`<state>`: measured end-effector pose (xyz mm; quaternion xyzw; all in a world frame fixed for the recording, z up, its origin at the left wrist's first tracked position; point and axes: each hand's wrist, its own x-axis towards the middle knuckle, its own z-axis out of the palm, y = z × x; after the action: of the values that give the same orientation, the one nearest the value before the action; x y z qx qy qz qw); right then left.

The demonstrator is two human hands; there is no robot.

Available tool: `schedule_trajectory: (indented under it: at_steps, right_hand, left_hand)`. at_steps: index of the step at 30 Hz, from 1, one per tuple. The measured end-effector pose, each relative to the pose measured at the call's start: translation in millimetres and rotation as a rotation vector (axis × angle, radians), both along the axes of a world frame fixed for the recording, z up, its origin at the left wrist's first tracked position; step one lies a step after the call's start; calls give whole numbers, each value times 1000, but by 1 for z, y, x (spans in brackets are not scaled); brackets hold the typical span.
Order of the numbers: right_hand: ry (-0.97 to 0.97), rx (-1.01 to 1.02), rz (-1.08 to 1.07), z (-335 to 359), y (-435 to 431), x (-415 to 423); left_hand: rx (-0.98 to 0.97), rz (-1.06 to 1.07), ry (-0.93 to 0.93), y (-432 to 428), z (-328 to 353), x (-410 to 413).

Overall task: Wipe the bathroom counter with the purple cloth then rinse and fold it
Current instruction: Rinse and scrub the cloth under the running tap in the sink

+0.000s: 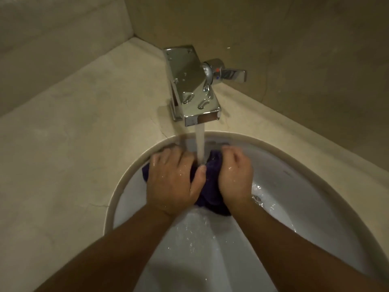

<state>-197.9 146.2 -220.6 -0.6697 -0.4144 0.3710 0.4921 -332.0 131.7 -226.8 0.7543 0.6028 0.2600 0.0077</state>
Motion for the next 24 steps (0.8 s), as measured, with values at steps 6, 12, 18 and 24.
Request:
schedule_trajectory:
  at_steps: [6, 12, 18, 24]
  right_hand:
    - [-29, 91, 72, -7, -25, 20]
    - [-398, -123, 162, -52, -56, 26]
    - [-682, -26, 114, -74, -33, 1]
    - [-789, -35, 162, -81, -17, 6]
  left_hand:
    - [48, 38, -16, -12, -1, -5]
    - [-81, -99, 156, -18, -30, 0]
    - [-55, -204, 228, -10, -48, 9]
    - [-150, -61, 380, -5, -45, 24]
